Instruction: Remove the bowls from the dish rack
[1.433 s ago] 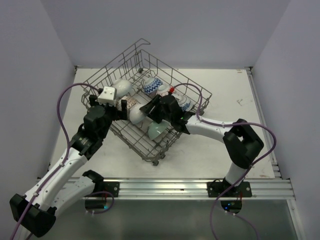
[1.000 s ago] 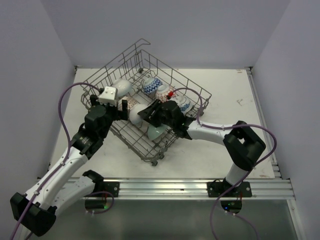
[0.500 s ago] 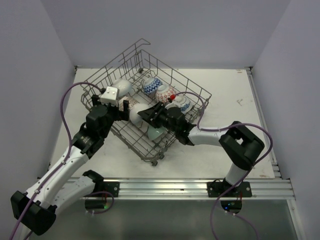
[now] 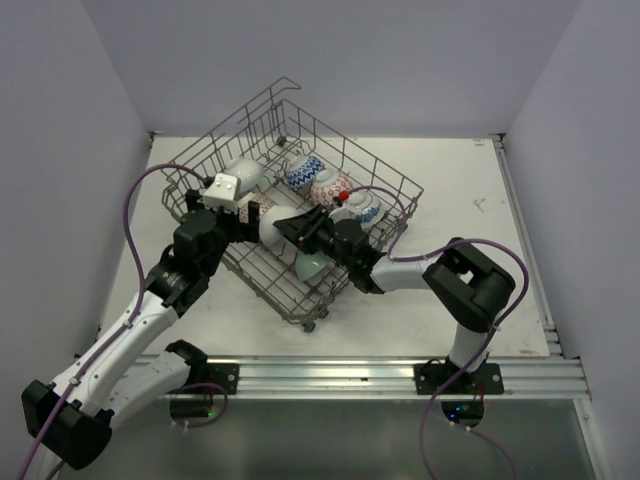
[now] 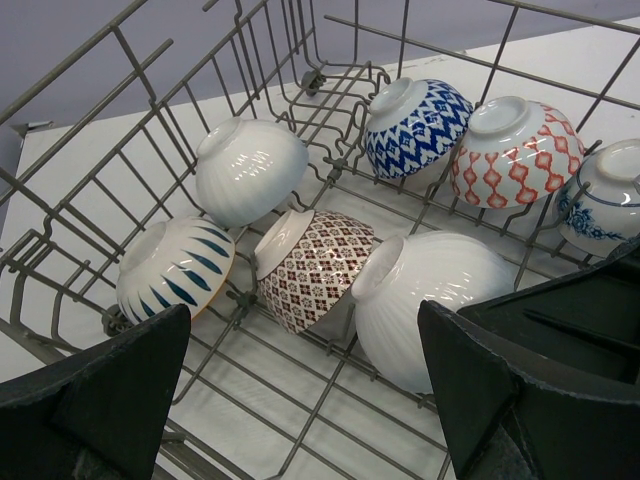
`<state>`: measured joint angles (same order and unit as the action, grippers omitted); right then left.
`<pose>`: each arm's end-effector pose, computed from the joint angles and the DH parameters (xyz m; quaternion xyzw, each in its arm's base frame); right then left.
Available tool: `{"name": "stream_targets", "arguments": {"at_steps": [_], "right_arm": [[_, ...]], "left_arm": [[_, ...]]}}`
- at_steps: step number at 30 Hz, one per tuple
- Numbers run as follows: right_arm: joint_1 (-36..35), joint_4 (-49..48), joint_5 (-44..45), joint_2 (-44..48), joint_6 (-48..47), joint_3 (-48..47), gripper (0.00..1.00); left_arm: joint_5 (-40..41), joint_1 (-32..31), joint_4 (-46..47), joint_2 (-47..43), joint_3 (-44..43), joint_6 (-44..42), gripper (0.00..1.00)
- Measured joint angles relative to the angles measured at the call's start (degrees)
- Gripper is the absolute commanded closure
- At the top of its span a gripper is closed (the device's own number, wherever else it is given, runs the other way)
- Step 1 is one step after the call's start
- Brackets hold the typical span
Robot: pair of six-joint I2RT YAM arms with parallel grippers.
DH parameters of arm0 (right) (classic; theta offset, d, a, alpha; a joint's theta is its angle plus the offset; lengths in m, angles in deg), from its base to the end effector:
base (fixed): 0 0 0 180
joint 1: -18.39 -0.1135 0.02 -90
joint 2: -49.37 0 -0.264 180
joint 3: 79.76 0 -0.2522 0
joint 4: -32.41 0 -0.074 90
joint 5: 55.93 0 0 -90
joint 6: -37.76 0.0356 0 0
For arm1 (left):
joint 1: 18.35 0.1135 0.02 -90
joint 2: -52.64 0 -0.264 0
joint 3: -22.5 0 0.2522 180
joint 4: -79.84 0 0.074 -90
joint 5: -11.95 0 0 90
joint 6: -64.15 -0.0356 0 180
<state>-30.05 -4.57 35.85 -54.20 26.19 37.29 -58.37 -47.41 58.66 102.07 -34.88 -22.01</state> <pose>0.2547 0.2857 0.1990 0.1989 0.7015 0.6069 0.3161 0.1830 -0.0880 0.3243 0.0651 0.7769 -0.0448 0.6247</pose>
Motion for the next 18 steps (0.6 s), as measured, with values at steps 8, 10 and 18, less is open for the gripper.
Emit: {"name": "stream_targets", "arguments": {"at_steps": [8,10,18], "right_arm": [[-0.2,-3.3,0.2,0.2,-1.6,1.7,0.72],[-0.3,-3.4,0.2,0.2,-2.1,1.8,0.77],[-0.3,-4.2,-0.1,0.3,-4.2,1.8,0.87]], "left_arm": [[0.0,0.0,0.0,0.0,0.0,0.0,0.0],[0.0,0.0,0.0,0.0,0.0,0.0,0.0],[-0.1,-0.2,0.0,0.0,0.0,0.0,0.0]]}}
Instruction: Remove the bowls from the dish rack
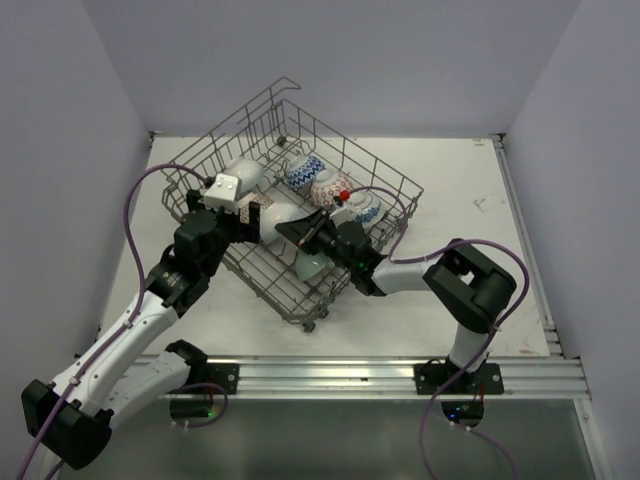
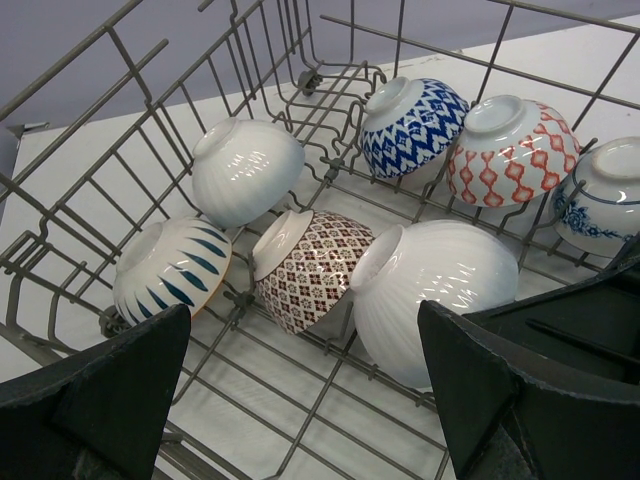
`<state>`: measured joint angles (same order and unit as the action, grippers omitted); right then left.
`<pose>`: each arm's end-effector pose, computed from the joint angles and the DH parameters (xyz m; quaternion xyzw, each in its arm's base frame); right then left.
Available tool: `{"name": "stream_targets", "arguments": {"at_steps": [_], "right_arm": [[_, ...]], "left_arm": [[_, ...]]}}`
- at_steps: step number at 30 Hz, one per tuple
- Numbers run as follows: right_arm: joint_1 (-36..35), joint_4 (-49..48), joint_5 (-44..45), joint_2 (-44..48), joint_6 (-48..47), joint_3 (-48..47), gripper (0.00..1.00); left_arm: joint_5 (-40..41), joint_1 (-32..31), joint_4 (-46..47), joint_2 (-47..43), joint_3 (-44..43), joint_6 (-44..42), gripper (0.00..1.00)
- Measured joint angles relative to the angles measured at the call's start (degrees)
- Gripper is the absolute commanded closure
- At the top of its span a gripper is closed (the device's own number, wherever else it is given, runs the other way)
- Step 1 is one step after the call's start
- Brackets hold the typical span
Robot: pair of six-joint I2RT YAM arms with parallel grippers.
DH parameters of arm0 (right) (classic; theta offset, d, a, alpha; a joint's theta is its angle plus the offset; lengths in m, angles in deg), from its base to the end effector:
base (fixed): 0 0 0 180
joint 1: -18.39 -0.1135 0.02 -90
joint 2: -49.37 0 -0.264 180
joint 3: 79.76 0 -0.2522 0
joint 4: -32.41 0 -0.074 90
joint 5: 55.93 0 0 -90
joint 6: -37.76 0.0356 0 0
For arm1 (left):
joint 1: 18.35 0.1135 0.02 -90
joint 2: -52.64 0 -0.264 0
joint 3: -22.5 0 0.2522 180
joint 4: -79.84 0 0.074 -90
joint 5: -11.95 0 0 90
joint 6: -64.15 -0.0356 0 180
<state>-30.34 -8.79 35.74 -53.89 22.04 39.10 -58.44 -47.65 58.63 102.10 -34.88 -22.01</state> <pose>0.2496 0.2828 0.1996 0.1676 0.6928 0.6114 0.3437 0.1828 -0.0889 0.3242 0.0672 0.7770 -0.0464 0.6242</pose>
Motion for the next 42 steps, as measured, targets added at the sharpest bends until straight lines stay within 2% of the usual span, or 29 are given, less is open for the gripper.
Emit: {"name": "stream_targets", "arguments": {"at_steps": [8,15,22,28,32,37,42], "right_arm": [[0.0,1.5,-1.3,2.8,-3.5,-0.7,0.91],[0.0,3.5,-1.2,6.5,-7.0,-2.8,1.0],[0.1,11.2,-1.3,8.4,-11.0,-5.5,1.0],[0.5,28.9,-1.0,14.9,-17.7,-9.1,1.0],[3.0,44.5,-1.2,19.3,-24.0,-16.1,1.0],[10.4,62.8,-2.4,23.2,-33.0,-28.0,1.0],[19.4,79.3,-1.2,26.9,-40.8,-34.7,1.0]], "left_arm": [[0.0,0.0,0.0,0.0,0.0,0.0,0.0],[0.0,0.0,0.0,0.0,0.0,0.0,0.0],[0.2,0.0,-0.1,-0.2,0.0,0.0,0.0],[0.7,0.0,-0.4,-0.8,0.0,0.0,0.0],[0.8,0.0,-0.4,-0.8,0.0,0.0,0.0],[0.8,0.0,-0.4,-0.8,0.0,0.0,0.0],[0.7,0.0,-0.4,-0.8,0.0,0.0,0.0]]}}
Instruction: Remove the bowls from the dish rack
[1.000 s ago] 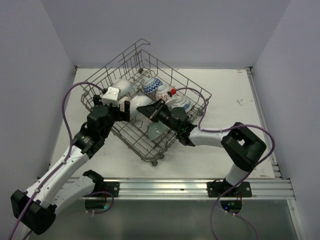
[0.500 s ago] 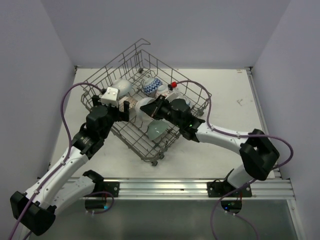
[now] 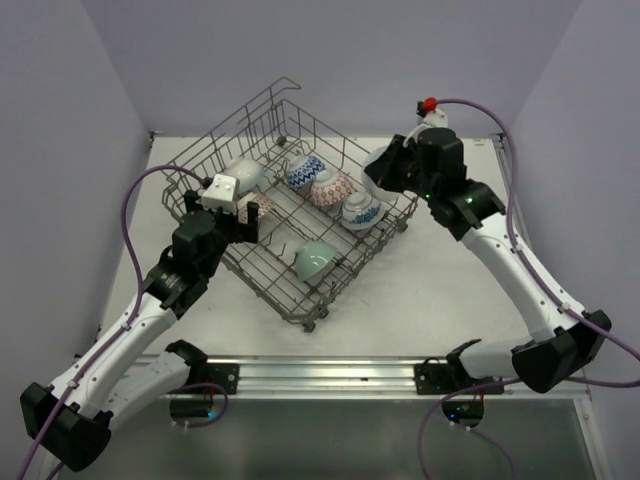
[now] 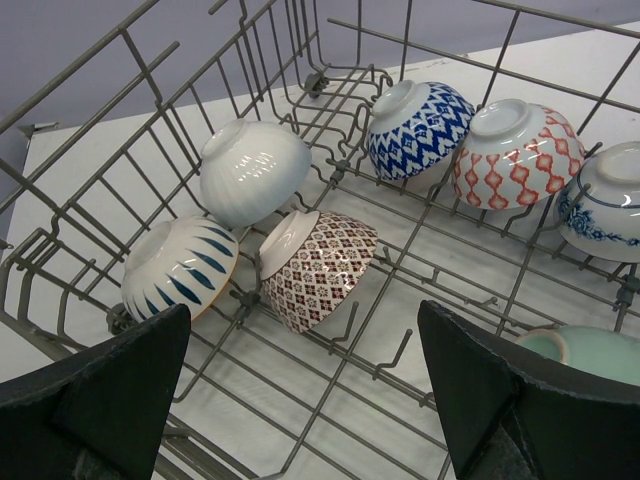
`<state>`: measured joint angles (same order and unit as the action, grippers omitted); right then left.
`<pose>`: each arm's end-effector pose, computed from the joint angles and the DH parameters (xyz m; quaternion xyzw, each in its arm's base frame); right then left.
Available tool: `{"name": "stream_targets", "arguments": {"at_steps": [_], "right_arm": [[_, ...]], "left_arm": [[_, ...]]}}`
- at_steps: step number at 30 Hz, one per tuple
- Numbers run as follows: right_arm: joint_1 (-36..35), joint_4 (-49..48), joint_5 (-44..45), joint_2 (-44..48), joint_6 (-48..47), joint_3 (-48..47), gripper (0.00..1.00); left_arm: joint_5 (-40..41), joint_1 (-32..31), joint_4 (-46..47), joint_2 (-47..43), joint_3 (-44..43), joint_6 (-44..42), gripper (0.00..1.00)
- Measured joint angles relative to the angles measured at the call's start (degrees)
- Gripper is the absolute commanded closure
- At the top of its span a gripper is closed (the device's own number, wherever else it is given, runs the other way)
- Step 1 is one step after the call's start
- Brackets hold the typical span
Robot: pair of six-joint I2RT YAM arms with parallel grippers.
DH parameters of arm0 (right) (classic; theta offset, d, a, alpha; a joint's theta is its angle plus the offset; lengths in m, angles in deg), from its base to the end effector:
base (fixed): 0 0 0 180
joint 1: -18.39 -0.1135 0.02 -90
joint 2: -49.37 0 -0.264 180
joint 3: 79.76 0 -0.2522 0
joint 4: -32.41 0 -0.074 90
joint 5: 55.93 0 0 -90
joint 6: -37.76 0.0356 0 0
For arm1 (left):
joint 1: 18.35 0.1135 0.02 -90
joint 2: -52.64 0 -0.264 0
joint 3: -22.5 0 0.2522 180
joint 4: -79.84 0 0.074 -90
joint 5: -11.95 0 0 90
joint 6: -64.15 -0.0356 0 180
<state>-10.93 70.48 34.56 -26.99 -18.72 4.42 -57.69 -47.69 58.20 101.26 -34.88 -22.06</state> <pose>0.2612 0.1463 0.4191 0.0323 0.8115 0.3012 0.4997 0.1799 -0.0869 0.3261 0.0627 0.7750 -0.0424 0.6275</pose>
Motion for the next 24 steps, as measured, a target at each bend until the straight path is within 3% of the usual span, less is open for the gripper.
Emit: {"name": "stream_targets", "arguments": {"at_steps": [6,14,18,24], "right_arm": [[15.6,12.5,0.0,2.1,-3.8,-1.6,1.0],[34.0,15.3,-3.9,1.6,-4.2,6.0,1.0],[38.6,14.7,-5.0,-3.3,-4.0,7.5,1.0],[39.3,10.6,-4.7,-11.7,-2.2,7.4,1.0]], "left_arm": [[0.0,0.0,0.0,0.0,0.0,0.0,0.0],[-0.1,0.0,0.0,0.0,0.0,0.0,0.0],[-0.3,0.0,0.0,0.0,0.0,0.0,0.0],[-0.7,-0.1,0.0,0.0,0.0,0.0,0.0]]}}
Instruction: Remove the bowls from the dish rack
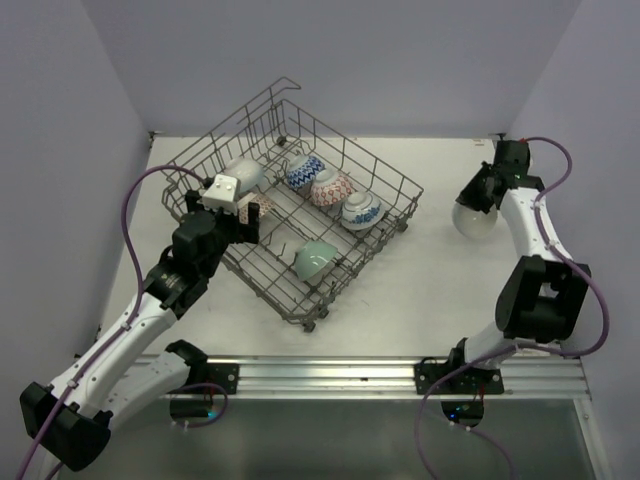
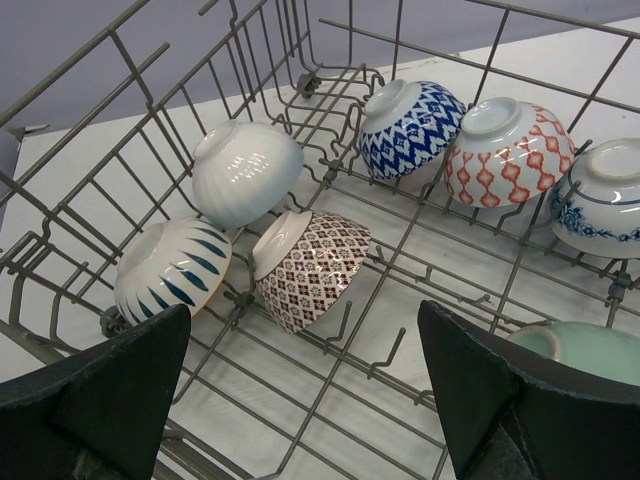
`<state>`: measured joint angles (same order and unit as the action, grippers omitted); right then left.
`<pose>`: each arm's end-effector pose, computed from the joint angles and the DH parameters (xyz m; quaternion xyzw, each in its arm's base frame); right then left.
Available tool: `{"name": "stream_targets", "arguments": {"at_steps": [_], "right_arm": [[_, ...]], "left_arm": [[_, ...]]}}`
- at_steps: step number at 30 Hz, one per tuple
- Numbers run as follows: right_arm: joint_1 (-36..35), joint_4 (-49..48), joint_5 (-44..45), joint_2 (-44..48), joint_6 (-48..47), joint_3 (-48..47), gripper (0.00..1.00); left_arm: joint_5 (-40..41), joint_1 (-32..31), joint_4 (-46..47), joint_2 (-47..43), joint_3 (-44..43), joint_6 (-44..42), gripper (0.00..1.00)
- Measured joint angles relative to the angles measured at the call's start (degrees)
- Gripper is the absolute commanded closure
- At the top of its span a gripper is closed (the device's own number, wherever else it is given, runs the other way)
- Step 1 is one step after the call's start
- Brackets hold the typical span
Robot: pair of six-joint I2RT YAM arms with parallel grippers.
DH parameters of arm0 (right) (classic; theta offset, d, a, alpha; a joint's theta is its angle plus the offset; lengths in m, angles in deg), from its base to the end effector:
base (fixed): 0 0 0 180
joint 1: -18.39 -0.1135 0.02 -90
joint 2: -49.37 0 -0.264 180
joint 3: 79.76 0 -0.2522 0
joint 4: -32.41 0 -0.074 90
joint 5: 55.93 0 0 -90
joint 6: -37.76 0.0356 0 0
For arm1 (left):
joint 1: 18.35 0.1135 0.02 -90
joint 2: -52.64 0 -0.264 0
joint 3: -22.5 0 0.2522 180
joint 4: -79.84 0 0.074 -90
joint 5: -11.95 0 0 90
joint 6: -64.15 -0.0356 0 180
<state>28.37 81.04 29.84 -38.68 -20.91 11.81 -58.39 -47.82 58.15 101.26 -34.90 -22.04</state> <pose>0.3315 -0.0557 0.2973 0.3171 0.8783 0.0998 0.3435 0.1796 -0.0877 0.3261 0.0674 0.7750 -0.0479 0.6265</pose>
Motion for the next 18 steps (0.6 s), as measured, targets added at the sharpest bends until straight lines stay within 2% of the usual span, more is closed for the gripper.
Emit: {"name": "stream_targets", "arguments": {"at_steps": [10,18], "right_arm": [[0.0,-3.6,0.4,-20.3,1.7,-12.3,1.0],[-1.2,-2.4,1.3,-29.9,0.4,-24.6,1.0]], "left_arm": [[-0.6,-0.3,-0.2,-0.3,-0.4,0.0,0.0],[-1.3,-0.3,-0.5,-0.6,-0.9,0.0,0.0]]}}
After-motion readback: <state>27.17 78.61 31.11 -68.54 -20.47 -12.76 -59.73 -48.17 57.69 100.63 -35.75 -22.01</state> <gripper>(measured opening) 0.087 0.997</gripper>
